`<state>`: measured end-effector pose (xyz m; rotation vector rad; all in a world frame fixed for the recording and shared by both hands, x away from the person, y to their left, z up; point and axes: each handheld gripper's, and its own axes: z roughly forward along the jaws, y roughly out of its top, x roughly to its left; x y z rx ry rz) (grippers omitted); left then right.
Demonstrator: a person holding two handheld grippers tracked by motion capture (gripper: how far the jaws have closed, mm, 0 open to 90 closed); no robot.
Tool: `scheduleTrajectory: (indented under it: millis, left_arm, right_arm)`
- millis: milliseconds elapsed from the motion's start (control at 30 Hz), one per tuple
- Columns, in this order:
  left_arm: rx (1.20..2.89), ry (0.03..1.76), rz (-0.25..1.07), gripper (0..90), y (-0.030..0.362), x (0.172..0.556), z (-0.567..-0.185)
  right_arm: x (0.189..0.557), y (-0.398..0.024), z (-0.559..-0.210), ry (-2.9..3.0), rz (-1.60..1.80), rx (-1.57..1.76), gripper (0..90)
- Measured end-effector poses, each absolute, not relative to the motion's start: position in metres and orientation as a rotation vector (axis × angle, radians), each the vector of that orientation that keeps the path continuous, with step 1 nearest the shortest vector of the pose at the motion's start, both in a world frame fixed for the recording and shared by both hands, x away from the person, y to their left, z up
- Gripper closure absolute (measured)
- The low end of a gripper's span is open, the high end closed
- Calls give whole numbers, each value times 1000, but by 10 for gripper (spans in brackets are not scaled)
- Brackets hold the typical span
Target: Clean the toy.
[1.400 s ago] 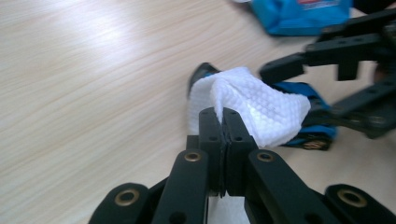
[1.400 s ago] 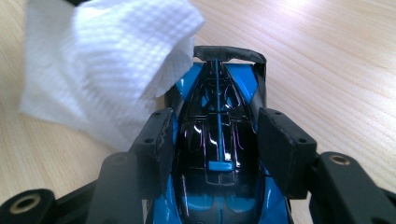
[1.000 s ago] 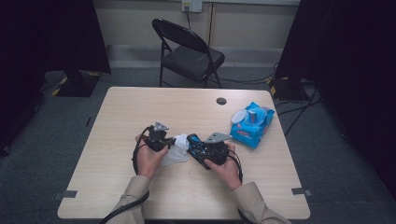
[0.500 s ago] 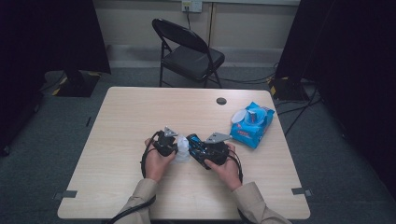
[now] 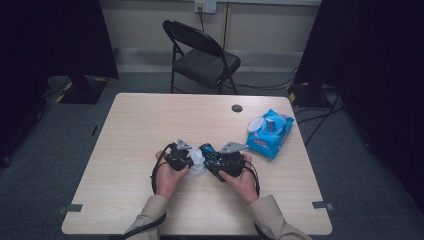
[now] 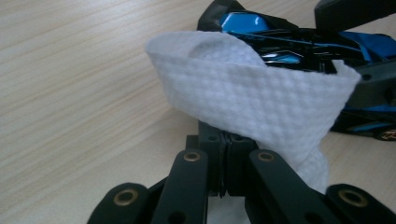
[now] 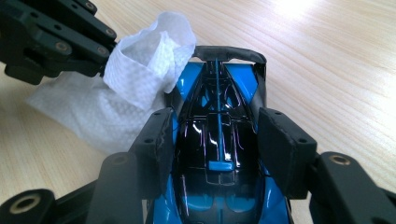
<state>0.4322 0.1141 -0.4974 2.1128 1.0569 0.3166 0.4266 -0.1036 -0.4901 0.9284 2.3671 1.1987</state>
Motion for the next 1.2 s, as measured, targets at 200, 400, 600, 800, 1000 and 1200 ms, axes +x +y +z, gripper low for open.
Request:
scheduleTrajectory:
  millis: [200, 400, 600, 800, 1000, 1200]
  left_arm:
    - [2099, 1052, 291, 883, 113, 427, -498]
    - [2097, 1030, 263, 883, 107, 421, -499]
    - [2104, 1010, 242, 883, 104, 417, -499]
    - [2107, 992, 232, 883, 99, 413, -499]
    - [2122, 967, 212, 883, 91, 408, -498]
    - [2133, 941, 197, 883, 86, 404, -498]
  right_arm:
    - [427, -104, -490, 2367, 1200, 928, 467]
    - [427, -104, -490, 2367, 1198, 928, 467]
    - [427, -104, -490, 2367, 1198, 928, 467]
    - [427, -104, -490, 2366, 1199, 928, 467]
    - [427, -104, -490, 2367, 1198, 928, 467]
    - [427, -103, -490, 2367, 1198, 928, 467]
